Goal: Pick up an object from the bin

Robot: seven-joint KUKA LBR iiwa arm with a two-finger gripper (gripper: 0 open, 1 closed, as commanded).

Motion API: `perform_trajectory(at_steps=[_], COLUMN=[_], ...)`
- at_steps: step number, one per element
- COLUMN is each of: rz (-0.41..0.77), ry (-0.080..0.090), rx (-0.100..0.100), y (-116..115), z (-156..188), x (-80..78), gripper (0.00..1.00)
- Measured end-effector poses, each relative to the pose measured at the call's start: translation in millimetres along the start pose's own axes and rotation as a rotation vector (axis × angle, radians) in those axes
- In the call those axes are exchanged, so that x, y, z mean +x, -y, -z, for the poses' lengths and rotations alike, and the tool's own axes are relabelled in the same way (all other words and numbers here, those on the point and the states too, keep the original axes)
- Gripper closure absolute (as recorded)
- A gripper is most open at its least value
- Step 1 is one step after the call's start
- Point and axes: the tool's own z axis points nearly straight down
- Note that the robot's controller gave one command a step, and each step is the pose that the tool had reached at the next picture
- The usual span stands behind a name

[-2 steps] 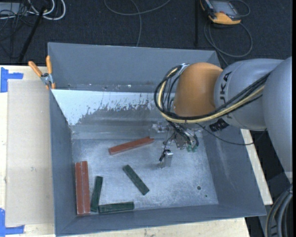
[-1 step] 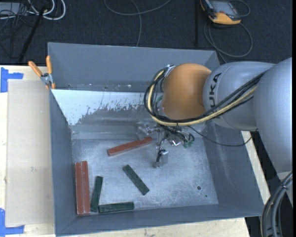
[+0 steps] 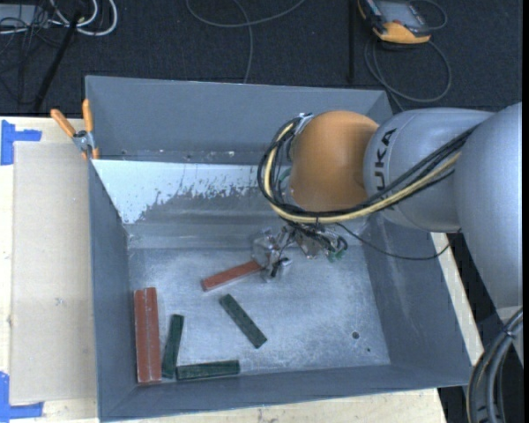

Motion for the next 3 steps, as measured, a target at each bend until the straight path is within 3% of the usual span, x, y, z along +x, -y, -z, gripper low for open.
perform_trajectory(at_steps=[1,2,3], rz=[0.016,0.014,0.346], ry=[0.0,-0.007,-0.013], rx=[0.002,-0.001,-0.006], y=[-8,-9,-23], z=[106,101,-8], x=[-0.1,1.6,-2.6], gripper=[1.0,0.0,0.0])
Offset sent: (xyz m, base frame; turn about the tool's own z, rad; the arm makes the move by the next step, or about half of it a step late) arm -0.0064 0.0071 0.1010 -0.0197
